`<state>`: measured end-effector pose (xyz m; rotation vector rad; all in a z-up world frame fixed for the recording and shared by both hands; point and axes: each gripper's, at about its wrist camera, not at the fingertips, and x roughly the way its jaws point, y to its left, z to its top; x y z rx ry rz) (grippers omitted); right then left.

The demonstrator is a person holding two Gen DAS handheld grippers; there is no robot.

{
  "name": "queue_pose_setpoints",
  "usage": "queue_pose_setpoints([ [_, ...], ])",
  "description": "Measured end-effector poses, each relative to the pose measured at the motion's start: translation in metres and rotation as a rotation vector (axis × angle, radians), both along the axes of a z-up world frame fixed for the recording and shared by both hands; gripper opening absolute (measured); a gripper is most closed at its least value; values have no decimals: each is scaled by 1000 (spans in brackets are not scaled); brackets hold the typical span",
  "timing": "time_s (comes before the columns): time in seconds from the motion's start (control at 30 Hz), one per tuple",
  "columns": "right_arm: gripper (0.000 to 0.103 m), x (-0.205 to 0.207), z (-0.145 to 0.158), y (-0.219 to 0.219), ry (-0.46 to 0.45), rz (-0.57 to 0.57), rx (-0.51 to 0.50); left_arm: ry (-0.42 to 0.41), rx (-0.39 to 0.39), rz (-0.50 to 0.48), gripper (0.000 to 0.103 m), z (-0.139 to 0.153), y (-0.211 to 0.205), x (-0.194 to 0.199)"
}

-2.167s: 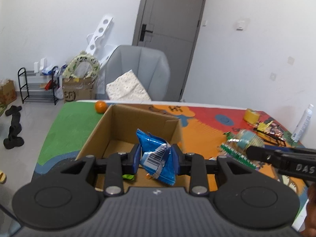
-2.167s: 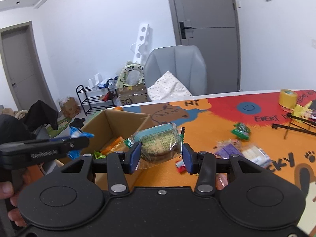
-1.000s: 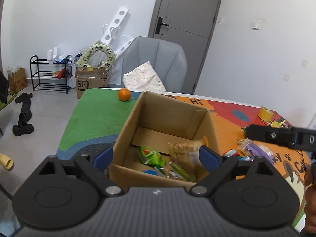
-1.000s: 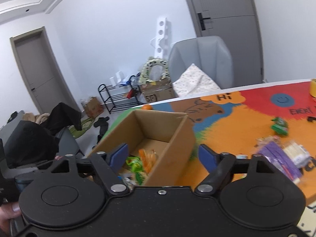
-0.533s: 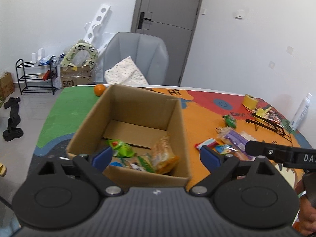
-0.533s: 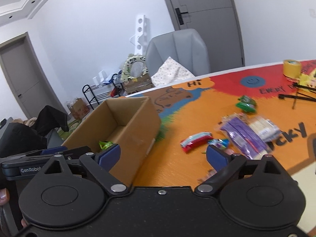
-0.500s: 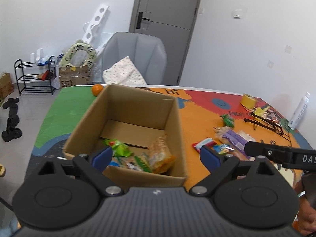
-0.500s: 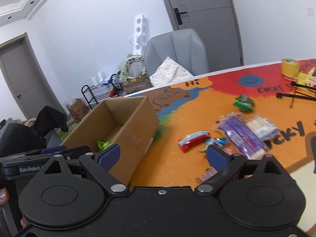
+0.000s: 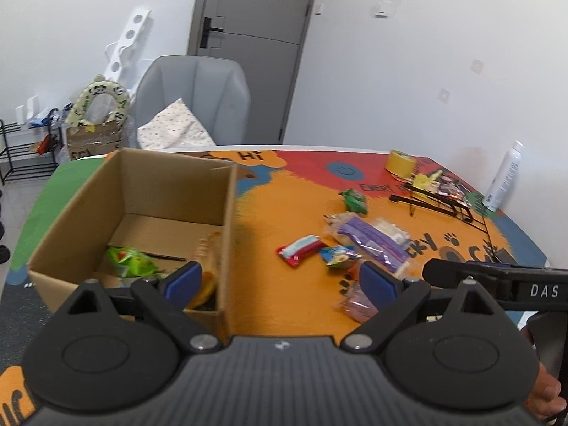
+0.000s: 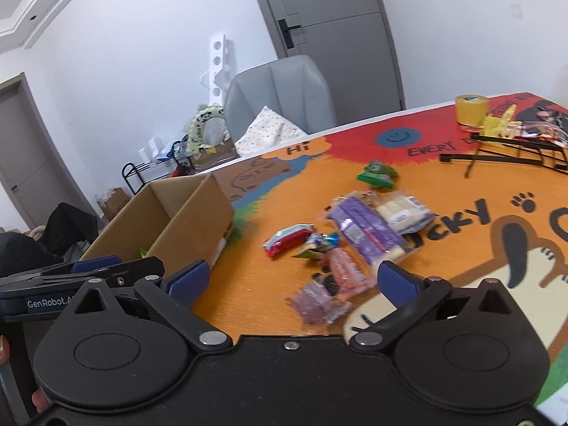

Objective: Organize snacks
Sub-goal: 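Withdraw both grippers from the box back toward the snack pile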

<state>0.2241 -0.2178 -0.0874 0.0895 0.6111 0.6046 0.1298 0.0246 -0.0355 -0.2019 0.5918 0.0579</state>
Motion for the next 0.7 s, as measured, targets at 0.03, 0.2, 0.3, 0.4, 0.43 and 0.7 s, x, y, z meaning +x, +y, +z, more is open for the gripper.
queue_pose_setpoints([
  [0.03, 103, 1, 0, -4, 0, -9, 2, 0, 2, -8, 95, 0, -4, 2],
  [0.2, 103, 4, -4, -25, 1, -48, 13, -10, 4, -35, 95, 0, -21, 7],
  [0.3, 103, 7, -6, -37, 1, -70, 23, -15, 10, -47, 95, 0, -30, 10],
  [0.4, 103, 10, -10, -45, 3, -85, 30, -18, 16, -57, 95, -2, -40, 15],
  [0.43, 103, 11, -11, -47, 3, -89, 33, -18, 18, -61, 95, -3, -43, 17],
  [0.7, 103, 21, -25, -60, 22, -104, 49, -13, 29, -72, 95, -18, -61, 31],
])
